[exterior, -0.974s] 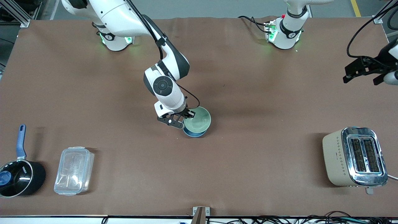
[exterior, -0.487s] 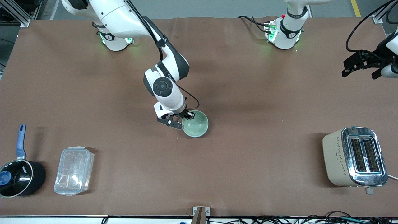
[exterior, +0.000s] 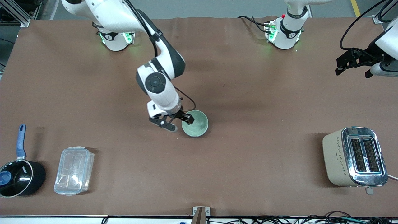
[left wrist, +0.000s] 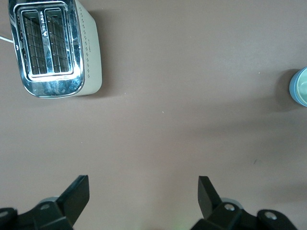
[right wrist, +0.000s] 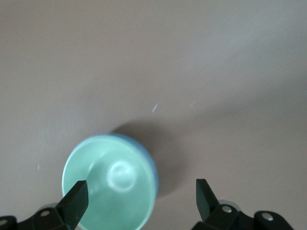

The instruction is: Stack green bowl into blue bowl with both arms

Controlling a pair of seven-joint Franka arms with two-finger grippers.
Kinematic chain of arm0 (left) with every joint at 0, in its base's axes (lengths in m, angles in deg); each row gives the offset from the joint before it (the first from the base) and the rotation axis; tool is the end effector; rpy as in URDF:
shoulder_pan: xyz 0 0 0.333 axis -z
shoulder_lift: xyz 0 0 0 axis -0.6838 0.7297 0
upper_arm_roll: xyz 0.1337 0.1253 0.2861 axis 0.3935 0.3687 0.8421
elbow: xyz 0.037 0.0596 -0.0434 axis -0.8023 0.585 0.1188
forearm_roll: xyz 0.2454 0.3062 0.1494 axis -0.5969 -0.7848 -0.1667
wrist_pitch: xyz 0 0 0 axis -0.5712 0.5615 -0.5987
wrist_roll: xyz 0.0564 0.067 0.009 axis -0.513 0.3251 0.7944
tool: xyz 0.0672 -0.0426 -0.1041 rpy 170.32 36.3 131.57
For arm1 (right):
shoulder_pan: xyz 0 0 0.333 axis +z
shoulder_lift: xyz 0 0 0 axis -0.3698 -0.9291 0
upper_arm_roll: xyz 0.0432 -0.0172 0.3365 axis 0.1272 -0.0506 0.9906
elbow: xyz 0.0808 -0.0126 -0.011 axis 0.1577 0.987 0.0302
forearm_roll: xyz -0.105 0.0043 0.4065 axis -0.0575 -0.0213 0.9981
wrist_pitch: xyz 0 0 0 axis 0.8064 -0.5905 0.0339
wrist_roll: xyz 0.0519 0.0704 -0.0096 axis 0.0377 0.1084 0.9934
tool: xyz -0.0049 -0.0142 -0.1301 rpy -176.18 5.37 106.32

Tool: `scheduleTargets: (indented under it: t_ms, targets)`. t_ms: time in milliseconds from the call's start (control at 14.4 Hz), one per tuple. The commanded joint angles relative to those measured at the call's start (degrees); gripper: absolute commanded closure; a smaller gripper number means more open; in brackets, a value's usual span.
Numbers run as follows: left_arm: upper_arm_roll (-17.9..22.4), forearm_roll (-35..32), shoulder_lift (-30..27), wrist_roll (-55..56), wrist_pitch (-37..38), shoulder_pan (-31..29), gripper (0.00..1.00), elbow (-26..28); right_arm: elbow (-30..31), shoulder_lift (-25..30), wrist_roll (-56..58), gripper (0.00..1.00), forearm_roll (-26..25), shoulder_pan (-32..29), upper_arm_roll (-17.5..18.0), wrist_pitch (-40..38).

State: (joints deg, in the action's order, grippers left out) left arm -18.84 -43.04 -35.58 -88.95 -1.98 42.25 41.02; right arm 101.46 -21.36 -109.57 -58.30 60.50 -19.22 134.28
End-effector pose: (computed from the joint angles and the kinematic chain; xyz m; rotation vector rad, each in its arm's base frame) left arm 0.5581 -0.0557 0.6548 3.1180 -0.2022 0.0233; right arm 0.6130 0.4058 0.3345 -2.9845 0.6978 -0.0856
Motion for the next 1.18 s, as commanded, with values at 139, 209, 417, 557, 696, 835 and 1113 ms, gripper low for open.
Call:
scheduleTargets:
  t_ms: [139, 209, 417, 557, 696, 835, 1113]
  targets:
    - [-1.00, -0.29, -1.01, -0.67, 0.21, -0.87, 0.00, 0.63, 2.36, 13.48, 11.62, 0.00, -4.49, -7.22, -3.10, -15.59]
    - [-1.00, -0.29, -1.01, -0.68, 0.47, -0.96, 0.00, 0.63, 2.28, 14.98, 15.75, 0.00, -4.49, -9.42, -3.10, -17.71]
    - [-1.00, -0.47, -0.92, -0.41, 0.65, -0.96, 0.00, -0.07, 2.10, 19.81, 23.43, 0.00, -4.75, -14.18, -3.19, -25.09]
    - [-1.00, -0.47, -0.92, -0.50, 0.74, -1.04, 0.00, 0.10, 1.84, 23.15, 28.95, 0.00, -6.32, -18.04, -3.10, -27.91]
    - [-1.09, -0.47, -0.92, -0.24, 0.74, -0.87, 0.00, 0.28, 0.27, 26.23, 34.14, 0.00, -6.33, -21.90, -3.19, -32.99]
    - [-1.70, -1.25, -1.10, -0.15, 0.74, -0.78, 0.00, 0.28, -3.85, 27.21, 36.35, 0.00, -6.24, -25.51, -3.10, -39.23]
    - [-2.58, -2.23, -1.36, 0.03, 0.83, -1.13, 0.00, 0.19, -11.69, 27.21, 49.50, 0.00, -5.81, -36.31, -0.20, -46.81]
